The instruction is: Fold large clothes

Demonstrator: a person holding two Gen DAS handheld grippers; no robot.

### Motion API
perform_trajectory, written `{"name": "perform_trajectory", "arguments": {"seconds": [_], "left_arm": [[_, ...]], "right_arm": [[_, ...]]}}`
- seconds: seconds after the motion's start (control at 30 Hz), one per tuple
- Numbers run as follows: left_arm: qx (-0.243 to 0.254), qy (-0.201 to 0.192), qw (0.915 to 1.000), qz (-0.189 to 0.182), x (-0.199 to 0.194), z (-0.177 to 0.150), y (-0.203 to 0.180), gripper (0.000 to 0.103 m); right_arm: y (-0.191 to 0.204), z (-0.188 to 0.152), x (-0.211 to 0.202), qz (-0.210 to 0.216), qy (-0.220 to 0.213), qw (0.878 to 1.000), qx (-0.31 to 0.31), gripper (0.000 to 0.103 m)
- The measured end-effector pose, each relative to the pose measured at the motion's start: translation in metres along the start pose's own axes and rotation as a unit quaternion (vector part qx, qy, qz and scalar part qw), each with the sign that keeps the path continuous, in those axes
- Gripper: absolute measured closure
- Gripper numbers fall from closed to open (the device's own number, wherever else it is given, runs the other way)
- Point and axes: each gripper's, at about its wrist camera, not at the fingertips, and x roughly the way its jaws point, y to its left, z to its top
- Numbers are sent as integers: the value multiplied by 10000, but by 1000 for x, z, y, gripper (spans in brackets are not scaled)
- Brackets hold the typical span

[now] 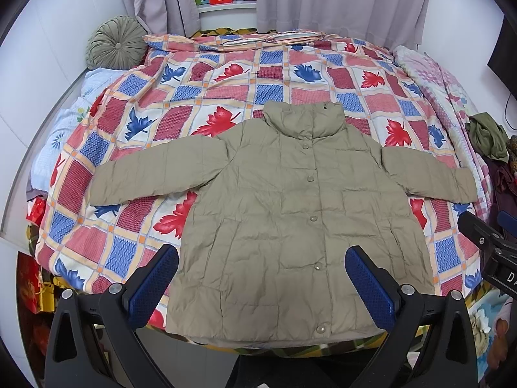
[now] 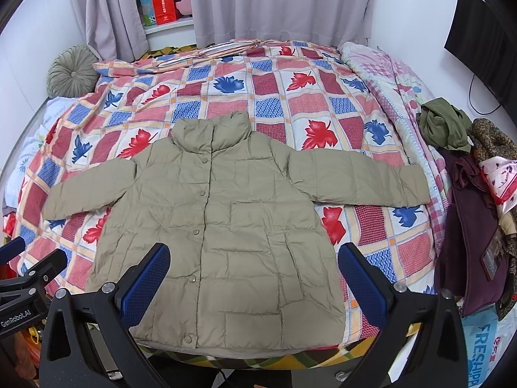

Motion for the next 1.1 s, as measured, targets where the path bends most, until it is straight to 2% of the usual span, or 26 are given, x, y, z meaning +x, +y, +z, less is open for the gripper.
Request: {"name": "perform_trajectory", "arguments": {"seconds": [1.1], "left_arm": [[1,19,10000,-3,0,-1,1,0]], "right_arm": [[2,0,2,11,36,10000,19,0]]}}
